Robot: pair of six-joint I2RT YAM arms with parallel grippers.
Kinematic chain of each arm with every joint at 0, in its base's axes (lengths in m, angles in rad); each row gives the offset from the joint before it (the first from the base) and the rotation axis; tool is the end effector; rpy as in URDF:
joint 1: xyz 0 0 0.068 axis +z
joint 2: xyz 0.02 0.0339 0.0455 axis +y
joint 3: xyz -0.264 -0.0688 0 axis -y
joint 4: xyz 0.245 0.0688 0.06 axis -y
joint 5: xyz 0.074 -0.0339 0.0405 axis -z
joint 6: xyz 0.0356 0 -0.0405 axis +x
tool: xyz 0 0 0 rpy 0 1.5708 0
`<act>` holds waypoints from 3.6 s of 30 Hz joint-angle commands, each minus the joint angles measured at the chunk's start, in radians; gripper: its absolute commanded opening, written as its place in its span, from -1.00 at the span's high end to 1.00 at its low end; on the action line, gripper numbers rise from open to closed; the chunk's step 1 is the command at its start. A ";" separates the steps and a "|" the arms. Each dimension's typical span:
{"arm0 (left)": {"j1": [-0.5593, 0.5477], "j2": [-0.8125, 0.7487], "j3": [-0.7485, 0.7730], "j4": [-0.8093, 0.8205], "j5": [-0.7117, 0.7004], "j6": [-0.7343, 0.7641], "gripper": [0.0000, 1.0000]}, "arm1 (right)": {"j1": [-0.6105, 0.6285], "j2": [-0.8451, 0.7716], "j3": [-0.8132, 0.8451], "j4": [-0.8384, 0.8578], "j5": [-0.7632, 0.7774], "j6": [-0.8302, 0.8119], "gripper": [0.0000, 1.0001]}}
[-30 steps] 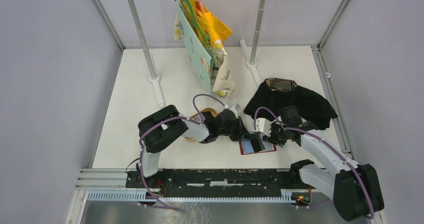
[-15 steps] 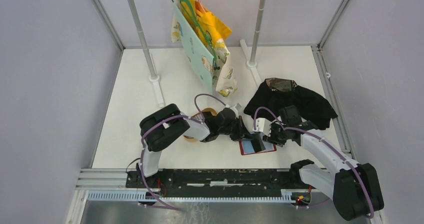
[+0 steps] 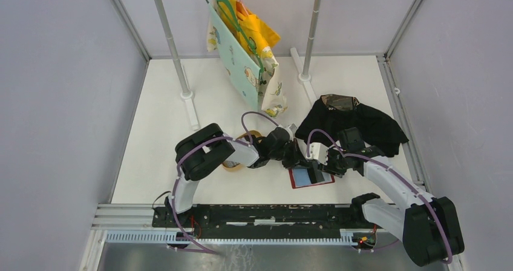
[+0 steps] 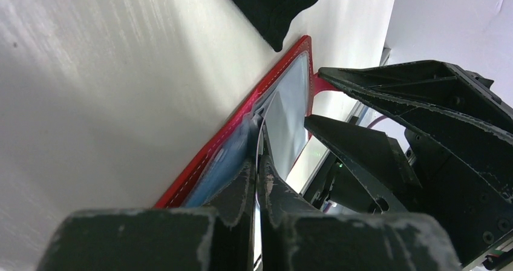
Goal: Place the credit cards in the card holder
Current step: Insert the credit card into the card holder.
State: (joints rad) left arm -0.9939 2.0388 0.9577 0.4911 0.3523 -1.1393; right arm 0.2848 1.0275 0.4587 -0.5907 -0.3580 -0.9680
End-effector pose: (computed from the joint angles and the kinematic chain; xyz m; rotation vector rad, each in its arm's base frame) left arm 0.2060 -0.3391 0.1014 0.0572 2.5954 -1.4304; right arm 0.1550 0.0584 0.1597 -1.6196 2.0692 0.2642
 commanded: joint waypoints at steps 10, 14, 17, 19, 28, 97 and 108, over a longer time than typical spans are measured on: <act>-0.003 0.050 0.020 -0.062 0.025 0.072 0.69 | 0.000 -0.168 0.041 -0.012 -0.102 -0.026 -0.12; -0.004 0.056 0.016 -0.044 0.034 0.072 0.67 | 0.000 -0.235 0.057 -0.072 -0.321 -0.151 -0.09; -0.002 0.056 0.016 -0.039 0.035 0.073 0.65 | 0.006 -0.264 0.032 -0.141 -0.518 -0.366 0.02; -0.001 0.055 0.017 -0.039 0.037 0.076 0.63 | 0.030 -0.263 0.007 -0.157 -0.582 -0.472 0.27; -0.001 0.061 0.017 -0.027 0.038 0.075 0.61 | 0.334 -0.180 -0.046 0.144 -0.279 -0.222 0.83; -0.165 -0.465 -0.157 -0.267 -0.288 0.633 0.12 | 0.038 -0.270 0.028 -0.052 -0.298 -0.193 0.49; -0.243 -0.646 -0.285 -0.254 -0.451 0.724 0.12 | 0.020 -0.270 0.026 -0.053 -0.308 -0.194 0.46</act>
State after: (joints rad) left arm -1.2160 1.4837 0.7132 0.2035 -0.0021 -0.5018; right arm 0.3119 0.7650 0.4438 -0.6498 -0.6315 -1.1561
